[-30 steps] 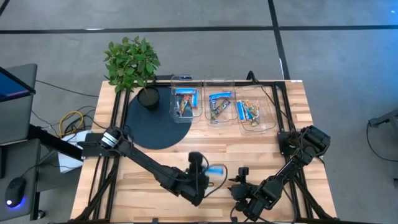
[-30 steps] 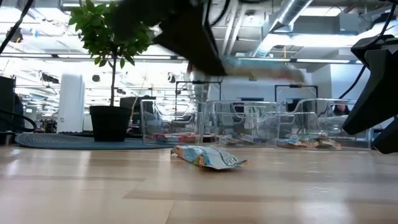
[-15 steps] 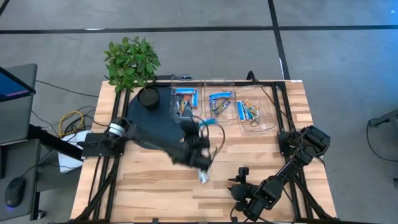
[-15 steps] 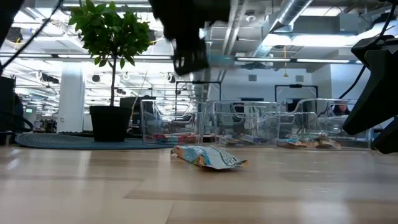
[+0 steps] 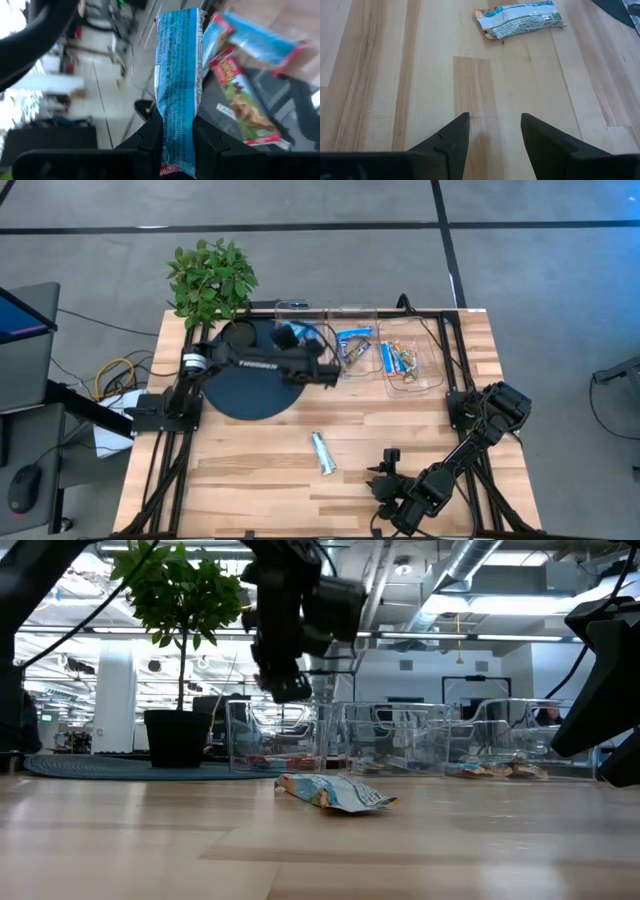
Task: Pick and place Granola Bars by type
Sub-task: Put the red granola bar into the left transparent bin, then put the yellow granola bar into the right transparent bin
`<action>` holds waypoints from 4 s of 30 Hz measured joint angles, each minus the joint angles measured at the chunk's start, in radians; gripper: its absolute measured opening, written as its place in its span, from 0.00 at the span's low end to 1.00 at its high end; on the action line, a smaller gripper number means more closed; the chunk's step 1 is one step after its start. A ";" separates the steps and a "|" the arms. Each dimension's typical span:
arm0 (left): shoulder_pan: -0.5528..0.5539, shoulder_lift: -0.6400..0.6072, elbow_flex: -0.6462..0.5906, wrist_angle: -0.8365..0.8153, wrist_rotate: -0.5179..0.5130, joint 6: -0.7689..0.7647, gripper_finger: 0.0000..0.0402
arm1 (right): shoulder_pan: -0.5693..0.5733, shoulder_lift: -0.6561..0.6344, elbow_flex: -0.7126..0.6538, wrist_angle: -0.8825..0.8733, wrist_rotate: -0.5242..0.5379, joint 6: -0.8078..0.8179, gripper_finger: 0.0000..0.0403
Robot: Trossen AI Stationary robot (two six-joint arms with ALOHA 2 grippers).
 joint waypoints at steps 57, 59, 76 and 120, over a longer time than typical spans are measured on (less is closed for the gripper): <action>-0.981 -0.095 -0.245 -0.244 -0.273 -0.761 0.42 | -0.363 0.002 0.000 0.427 -0.232 -0.007 0.55; -1.031 -0.095 -0.272 -0.245 -0.299 -0.828 0.42 | -0.389 0.002 0.000 0.446 -0.256 -0.007 0.59; -1.128 -0.095 -0.290 -0.241 -0.284 -0.887 0.42 | -0.435 0.035 0.002 0.505 -0.242 0.024 0.65; -1.121 -0.094 -0.290 -0.233 -0.283 -0.904 0.42 | -0.427 0.101 0.002 0.588 -0.243 0.051 0.65</action>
